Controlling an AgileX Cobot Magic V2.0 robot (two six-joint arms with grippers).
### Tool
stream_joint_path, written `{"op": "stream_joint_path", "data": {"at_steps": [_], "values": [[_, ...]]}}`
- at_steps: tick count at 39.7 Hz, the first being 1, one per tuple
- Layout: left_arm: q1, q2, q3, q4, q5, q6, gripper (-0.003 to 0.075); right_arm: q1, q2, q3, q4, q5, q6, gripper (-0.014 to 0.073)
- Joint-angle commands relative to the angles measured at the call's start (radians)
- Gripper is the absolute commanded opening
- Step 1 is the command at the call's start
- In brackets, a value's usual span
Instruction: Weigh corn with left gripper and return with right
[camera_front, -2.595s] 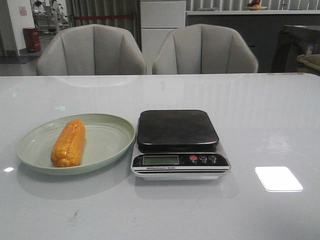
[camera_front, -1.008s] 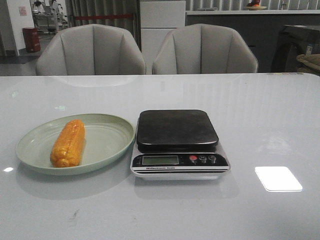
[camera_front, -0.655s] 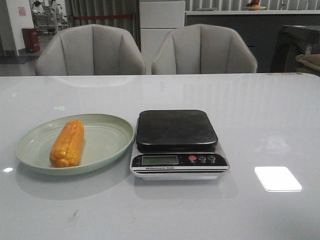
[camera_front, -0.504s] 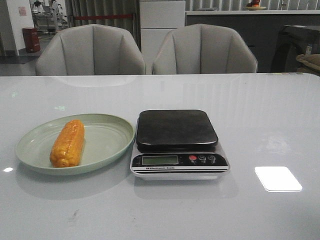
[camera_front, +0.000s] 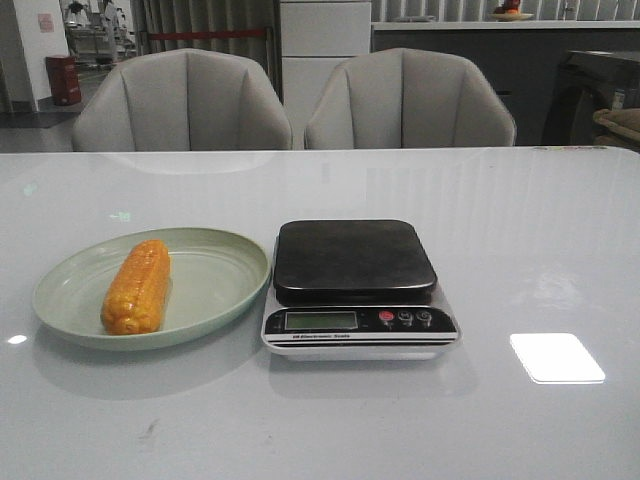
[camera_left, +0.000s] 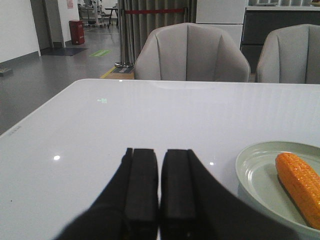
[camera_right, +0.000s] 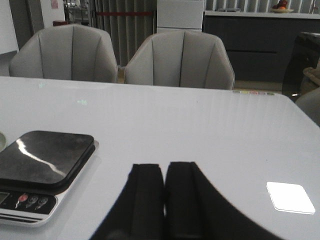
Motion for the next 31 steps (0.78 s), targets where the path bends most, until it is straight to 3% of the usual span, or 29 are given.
{"op": "stream_joint_path", "data": {"at_steps": [1, 31], "values": [[0.000, -0.020, 0.031, 0.002, -0.085, -0.002, 0.0113, -0.004, -0.019, 0.010, -0.013, -0.110, 0.000, 0.0155], [0.000, -0.020, 0.031, 0.002, -0.085, -0.002, 0.0113, -0.004, -0.019, 0.010, -0.013, -0.100, 0.000, 0.0155]]}}
